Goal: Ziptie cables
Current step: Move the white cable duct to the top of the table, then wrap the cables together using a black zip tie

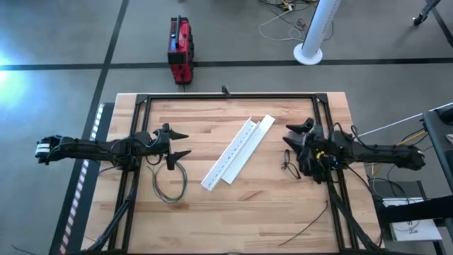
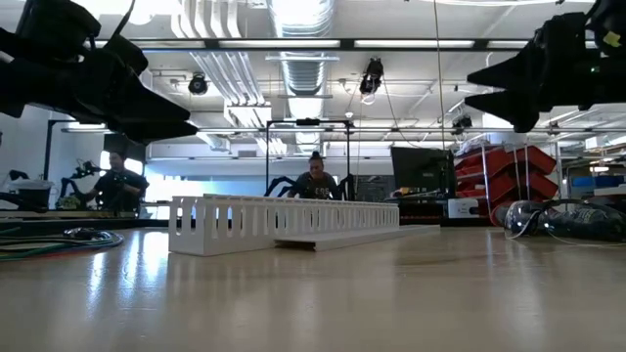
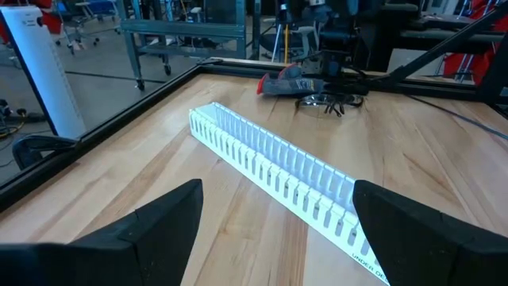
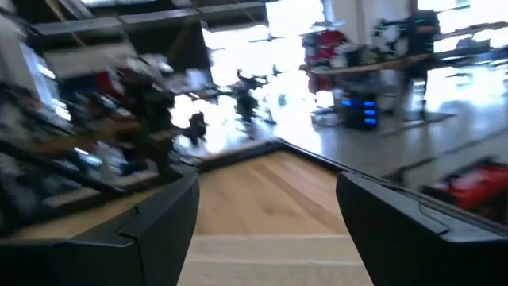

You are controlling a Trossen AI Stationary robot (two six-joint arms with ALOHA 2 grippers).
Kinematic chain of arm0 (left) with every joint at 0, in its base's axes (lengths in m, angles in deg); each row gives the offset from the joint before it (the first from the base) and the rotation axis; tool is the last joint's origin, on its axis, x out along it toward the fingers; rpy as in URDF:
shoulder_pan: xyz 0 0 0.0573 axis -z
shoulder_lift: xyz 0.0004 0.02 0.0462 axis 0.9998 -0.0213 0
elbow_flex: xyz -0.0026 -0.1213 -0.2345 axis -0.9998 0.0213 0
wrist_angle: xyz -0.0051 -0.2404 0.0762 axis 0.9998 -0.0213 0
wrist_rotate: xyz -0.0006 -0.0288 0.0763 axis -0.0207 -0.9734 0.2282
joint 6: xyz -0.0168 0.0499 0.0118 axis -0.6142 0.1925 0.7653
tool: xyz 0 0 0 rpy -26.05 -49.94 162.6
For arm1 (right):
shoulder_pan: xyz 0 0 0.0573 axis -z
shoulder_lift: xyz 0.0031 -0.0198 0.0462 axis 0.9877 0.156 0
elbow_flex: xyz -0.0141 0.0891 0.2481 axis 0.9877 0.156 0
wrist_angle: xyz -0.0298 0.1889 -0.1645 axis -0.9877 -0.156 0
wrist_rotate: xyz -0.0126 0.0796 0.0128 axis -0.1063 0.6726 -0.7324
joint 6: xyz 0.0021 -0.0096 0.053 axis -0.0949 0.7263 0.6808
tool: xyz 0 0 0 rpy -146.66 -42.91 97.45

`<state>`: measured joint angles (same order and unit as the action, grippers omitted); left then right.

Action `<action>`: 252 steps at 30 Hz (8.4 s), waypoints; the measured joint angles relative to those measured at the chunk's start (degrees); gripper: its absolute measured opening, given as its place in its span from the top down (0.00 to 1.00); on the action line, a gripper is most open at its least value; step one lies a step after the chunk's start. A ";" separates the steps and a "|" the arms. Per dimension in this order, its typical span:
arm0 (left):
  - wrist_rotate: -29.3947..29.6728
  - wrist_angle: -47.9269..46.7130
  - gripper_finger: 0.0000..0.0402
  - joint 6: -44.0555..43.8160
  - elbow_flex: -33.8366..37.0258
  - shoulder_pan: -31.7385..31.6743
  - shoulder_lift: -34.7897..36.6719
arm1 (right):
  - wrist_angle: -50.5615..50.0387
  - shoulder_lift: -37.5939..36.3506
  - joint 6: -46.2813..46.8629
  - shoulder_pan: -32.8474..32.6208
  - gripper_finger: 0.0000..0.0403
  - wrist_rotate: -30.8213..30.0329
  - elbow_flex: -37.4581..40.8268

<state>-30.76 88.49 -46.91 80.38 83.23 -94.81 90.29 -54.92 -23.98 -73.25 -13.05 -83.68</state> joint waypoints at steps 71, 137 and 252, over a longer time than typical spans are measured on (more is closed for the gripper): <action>-0.96 7.75 0.22 -11.52 -0.05 0.01 -5.43 | -6.80 79.57 -5.36 -13.16 0.98 20.92 -36.22; 20.06 -23.80 0.94 2.04 -51.04 0.73 -71.95 | -34.86 59.26 1.50 -22.91 1.00 4.24 -41.46; 8.95 -79.78 0.54 -30.74 -42.31 19.65 -46.01 | -28.08 57.46 -13.53 -30.51 1.00 -13.77 -49.03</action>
<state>-21.81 8.71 -77.66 38.07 102.88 -140.82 62.21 2.55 -37.51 -103.76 -26.81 -132.71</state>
